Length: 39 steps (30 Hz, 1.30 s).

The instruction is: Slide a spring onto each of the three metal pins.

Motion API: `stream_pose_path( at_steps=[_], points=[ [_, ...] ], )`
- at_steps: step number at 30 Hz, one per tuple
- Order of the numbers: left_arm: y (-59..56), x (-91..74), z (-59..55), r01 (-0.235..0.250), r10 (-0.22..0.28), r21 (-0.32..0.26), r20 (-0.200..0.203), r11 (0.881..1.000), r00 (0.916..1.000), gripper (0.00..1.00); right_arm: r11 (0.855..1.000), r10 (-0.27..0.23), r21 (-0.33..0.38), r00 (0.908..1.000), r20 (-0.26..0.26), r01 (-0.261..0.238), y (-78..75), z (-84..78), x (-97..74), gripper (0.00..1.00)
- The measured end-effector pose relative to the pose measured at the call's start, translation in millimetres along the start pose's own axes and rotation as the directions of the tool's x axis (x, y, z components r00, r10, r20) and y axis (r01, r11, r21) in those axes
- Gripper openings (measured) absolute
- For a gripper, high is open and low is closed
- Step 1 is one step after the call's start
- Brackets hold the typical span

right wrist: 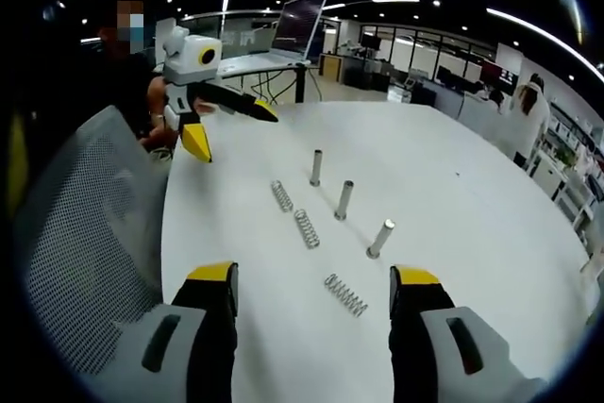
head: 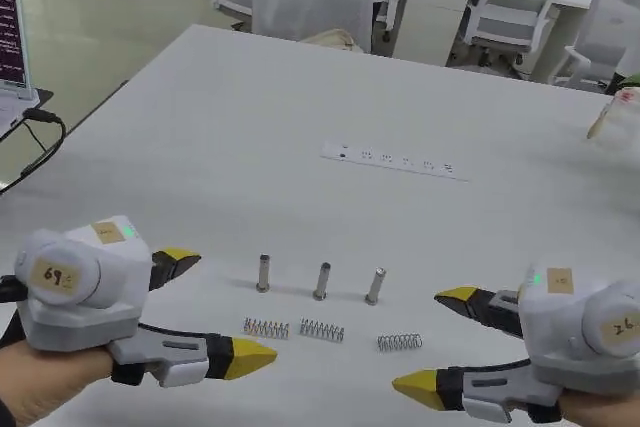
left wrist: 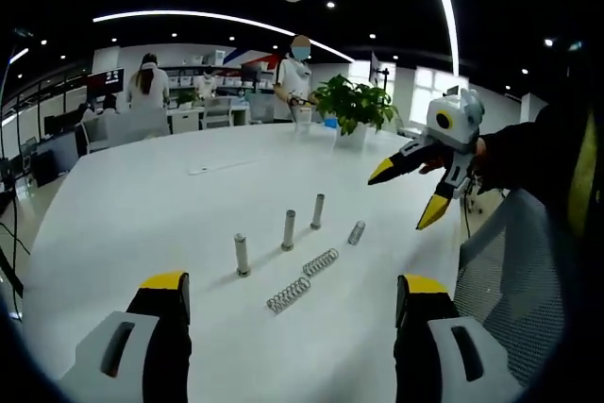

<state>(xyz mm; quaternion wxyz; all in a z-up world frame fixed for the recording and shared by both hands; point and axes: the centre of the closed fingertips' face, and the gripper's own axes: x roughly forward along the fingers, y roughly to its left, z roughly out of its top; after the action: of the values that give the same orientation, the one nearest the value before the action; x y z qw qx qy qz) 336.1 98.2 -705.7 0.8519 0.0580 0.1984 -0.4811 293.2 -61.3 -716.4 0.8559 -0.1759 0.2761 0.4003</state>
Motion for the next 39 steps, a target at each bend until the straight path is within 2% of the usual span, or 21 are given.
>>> stream_pose_path(
  at_steps=[3,6,11,16,22,30,34,39],
  points=[
    [2.4,-6.1,-2.2,-0.013,0.013,-0.012,0.008,1.0,0.9999,0.88,0.998,0.031,-0.047,0.9987,-0.04,-0.033,2.0,1.3,11.3,0.56],
    [4.0,-8.9,-6.7,-0.02,0.021,-0.022,0.007,1.0,0.9998,0.87,0.997,0.054,-0.059,0.9967,-0.06,-0.058,2.2,3.3,20.1,0.53],
    [1.0,-12.0,-13.4,-0.024,0.024,-0.029,0.001,0.999,0.9997,0.85,0.991,0.09,-0.095,0.991,-0.099,-0.099,1.9,6.6,37.7,0.46],
    [-1.9,-12.7,-15.6,-0.023,0.023,-0.04,0.0,0.999,0.9997,0.85,0.981,0.121,-0.134,0.9809,-0.152,-0.142,3.4,3.3,54.2,0.37],
    [-4.0,-12.9,-15.3,-0.02,0.02,-0.043,-0.001,0.999,0.9998,0.84,0.973,0.159,-0.135,0.9675,-0.197,-0.187,5.7,-4.8,69.3,0.32],
    [-6.2,-11.6,-16.5,-0.011,0.011,-0.053,-0.004,0.999,0.9999,0.83,0.968,0.172,-0.142,0.9585,-0.228,-0.207,2.3,-6.6,83.7,0.25],
    [-6.8,-10.6,-16.5,-0.008,0.008,-0.053,-0.003,0.999,1.0,0.82,0.966,0.17,-0.147,0.9511,-0.258,-0.212,-1.9,-12.2,88.8,0.21],
    [-6.5,-9.7,-17.3,-0.006,0.005,-0.053,-0.006,0.999,1.0,0.81,0.962,0.183,-0.146,0.9413,-0.283,-0.231,0.6,-17.0,94.6,0.18]
  ],
)
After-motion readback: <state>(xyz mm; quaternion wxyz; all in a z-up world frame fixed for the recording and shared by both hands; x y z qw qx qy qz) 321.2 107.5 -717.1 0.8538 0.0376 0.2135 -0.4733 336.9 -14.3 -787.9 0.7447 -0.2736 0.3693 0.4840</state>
